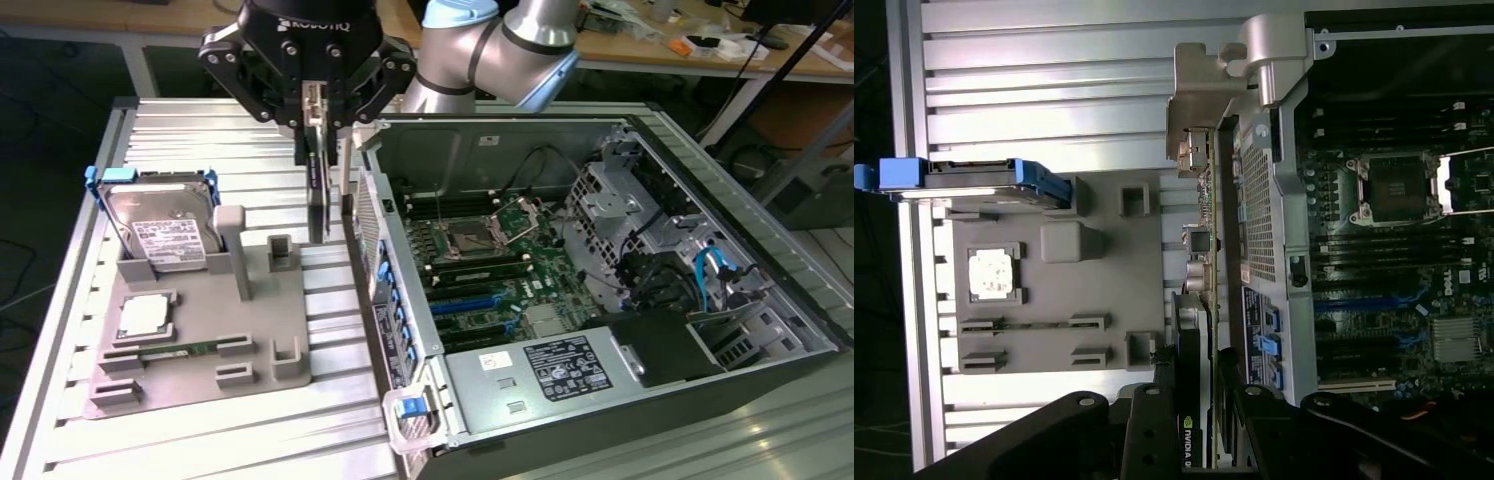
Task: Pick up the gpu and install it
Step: 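Pick up the gpu and move the gpu toward the slot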
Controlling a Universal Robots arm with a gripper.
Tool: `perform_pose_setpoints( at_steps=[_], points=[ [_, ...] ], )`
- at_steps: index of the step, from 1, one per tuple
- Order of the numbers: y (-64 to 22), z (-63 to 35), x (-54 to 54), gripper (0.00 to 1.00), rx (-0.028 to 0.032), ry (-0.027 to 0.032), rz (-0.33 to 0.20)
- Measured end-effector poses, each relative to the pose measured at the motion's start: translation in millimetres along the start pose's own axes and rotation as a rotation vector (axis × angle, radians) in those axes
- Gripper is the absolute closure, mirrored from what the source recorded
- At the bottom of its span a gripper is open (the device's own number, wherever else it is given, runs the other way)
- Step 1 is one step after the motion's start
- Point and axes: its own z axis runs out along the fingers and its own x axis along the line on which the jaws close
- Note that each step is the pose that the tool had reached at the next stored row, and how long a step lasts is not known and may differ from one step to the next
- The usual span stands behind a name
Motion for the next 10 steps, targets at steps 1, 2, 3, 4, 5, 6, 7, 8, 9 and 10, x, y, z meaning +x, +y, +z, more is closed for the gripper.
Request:
perform_pose_setpoints(
  at_steps=[1,2,3,4,5,6,7,8,9,10],
  points=[
    [0.0,0.0,-0.3,0.73,0.0000,0.0000,0.000],
    [0.0,0.0,-0.5,0.73,0.0000,0.0000,0.000],
    [0.0,0.0,-0.7,0.73,0.0000,0.0001,0.000],
    [0.0,0.1,-0.9,0.73,0.0000,0.0000,0.000],
    [0.0,0.0,-1.1,0.73,0.0000,0.0001,0.000],
    [0.1,0.0,-1.3,0.73,0.0000,0.0002,0.000],
    [0.1,0.0,-1.5,0.73,0.0000,0.0001,0.000],
    [0.1,0.0,-1.6,0.73,0.0000,0.0001,0.000],
    [0.1,0.1,-1.9,0.73,0.0000,0.0001,0.000],
    [0.1,0.1,-2.1,0.73,0.0000,0.0001,0.000]
  ],
)
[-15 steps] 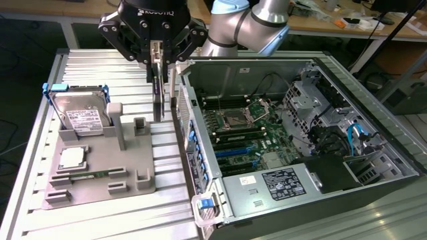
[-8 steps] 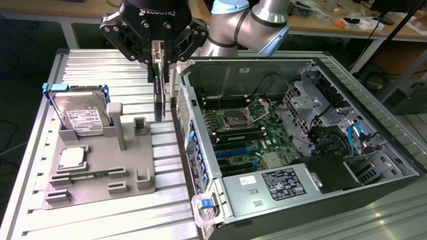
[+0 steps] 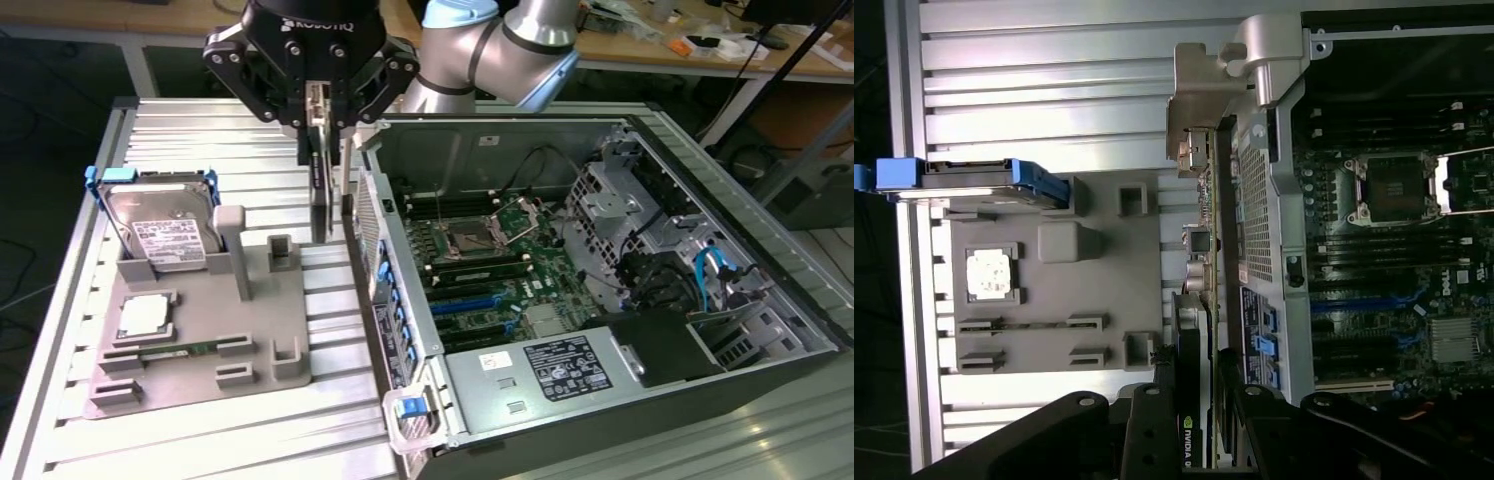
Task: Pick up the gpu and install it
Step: 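Pick up the gpu and move the gpu toward the slot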
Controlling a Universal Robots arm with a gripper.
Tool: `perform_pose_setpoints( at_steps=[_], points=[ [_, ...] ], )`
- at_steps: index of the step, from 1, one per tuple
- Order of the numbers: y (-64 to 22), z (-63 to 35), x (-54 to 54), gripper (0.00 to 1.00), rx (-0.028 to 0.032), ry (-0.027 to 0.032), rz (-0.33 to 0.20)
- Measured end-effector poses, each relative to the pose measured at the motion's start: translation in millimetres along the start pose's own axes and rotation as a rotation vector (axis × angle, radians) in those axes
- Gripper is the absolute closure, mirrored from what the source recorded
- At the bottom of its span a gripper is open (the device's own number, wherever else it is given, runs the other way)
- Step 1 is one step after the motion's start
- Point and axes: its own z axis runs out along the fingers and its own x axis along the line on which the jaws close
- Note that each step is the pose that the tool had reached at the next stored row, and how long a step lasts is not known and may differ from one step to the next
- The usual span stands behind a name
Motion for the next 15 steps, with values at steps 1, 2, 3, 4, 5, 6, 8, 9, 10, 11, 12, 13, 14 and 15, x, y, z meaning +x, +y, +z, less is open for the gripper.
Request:
perform_pose_setpoints(
  at_steps=[1,2,3,4,5,6,8,9,10,11,12,13,14,15],
  points=[
    [0.0,0.0,-0.2,0.73,0.0000,0.0000,0.000],
    [0.0,0.0,-0.5,0.73,0.0000,0.0000,0.000],
    [0.0,0.0,-0.8,0.73,0.0000,0.0001,0.000],
    [0.0,0.0,-1.0,0.73,0.0000,0.0001,0.000],
    [0.1,0.0,-1.1,0.73,0.0000,0.0001,0.000],
    [0.1,0.0,-1.3,0.73,0.0002,0.0003,0.000],
    [0.1,0.0,-2.0,0.73,0.0002,0.0008,0.000],
    [0.2,0.0,-2.6,0.73,0.0003,0.0011,0.000],
    [0.2,0.0,-3.1,0.73,0.0003,0.0011,0.000],
    [0.2,0.0,-3.6,0.73,0.0003,0.0012,0.000],
    [0.2,0.1,-4.3,0.73,0.0002,0.0013,0.000],
    [0.3,0.1,-5.2,0.73,0.0003,0.0014,0.000],
    [0.3,0.1,-5.5,0.73,0.0002,0.0016,0.000],
    [0.3,0.1,-5.9,0.73,0.0002,0.0016,0.000]
  ],
)
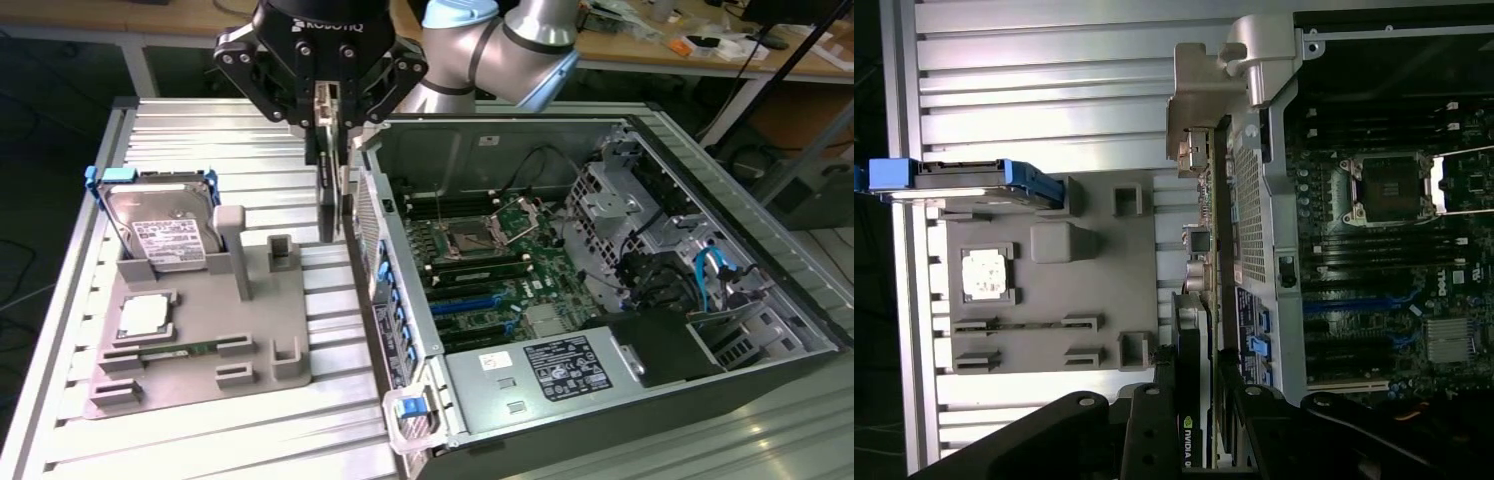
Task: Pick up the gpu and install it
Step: 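Pick up the gpu and move the gpu toward the slot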
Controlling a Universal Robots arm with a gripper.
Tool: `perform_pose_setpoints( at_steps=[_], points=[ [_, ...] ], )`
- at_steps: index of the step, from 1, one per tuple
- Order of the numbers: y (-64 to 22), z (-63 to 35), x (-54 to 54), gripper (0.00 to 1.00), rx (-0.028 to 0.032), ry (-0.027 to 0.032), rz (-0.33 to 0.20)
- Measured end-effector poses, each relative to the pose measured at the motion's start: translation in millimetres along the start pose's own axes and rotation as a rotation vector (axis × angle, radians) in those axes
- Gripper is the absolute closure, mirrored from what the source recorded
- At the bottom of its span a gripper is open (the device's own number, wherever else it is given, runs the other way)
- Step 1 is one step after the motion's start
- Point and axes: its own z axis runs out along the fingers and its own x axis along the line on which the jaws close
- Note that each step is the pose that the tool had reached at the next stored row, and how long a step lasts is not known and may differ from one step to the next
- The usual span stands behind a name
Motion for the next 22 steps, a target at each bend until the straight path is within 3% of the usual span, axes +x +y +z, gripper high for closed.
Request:
perform_pose_setpoints(
  at_steps=[22],
  points=[
    [0.4,0.1,-7.5,0.73,0.0001,0.0016,0.000]
  ],
)
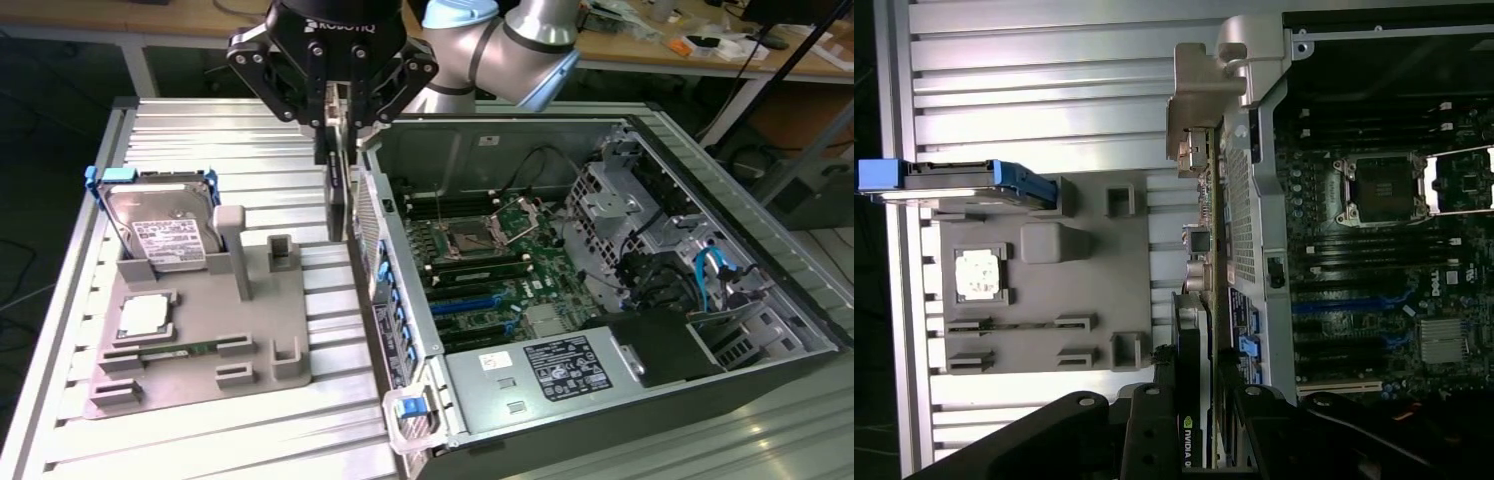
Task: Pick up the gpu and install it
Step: 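Pick up the gpu and move the gpu toward the slot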
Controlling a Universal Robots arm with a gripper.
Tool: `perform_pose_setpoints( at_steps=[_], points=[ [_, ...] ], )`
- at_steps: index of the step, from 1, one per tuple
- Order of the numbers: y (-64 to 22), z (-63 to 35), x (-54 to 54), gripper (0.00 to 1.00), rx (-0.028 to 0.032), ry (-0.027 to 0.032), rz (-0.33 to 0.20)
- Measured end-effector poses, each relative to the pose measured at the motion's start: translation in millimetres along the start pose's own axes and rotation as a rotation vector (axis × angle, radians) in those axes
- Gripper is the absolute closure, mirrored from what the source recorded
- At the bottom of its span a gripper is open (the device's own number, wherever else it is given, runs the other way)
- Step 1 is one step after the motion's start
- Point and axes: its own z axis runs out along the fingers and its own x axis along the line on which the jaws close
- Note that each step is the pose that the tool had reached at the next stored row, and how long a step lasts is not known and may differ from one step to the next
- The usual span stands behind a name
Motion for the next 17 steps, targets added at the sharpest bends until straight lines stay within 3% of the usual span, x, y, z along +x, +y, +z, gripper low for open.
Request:
perform_pose_setpoints(
  at_steps=[17],
  points=[
    [0.2,0.0,-3.5,0.73,0.0001,0.0008,0.000]
  ],
)
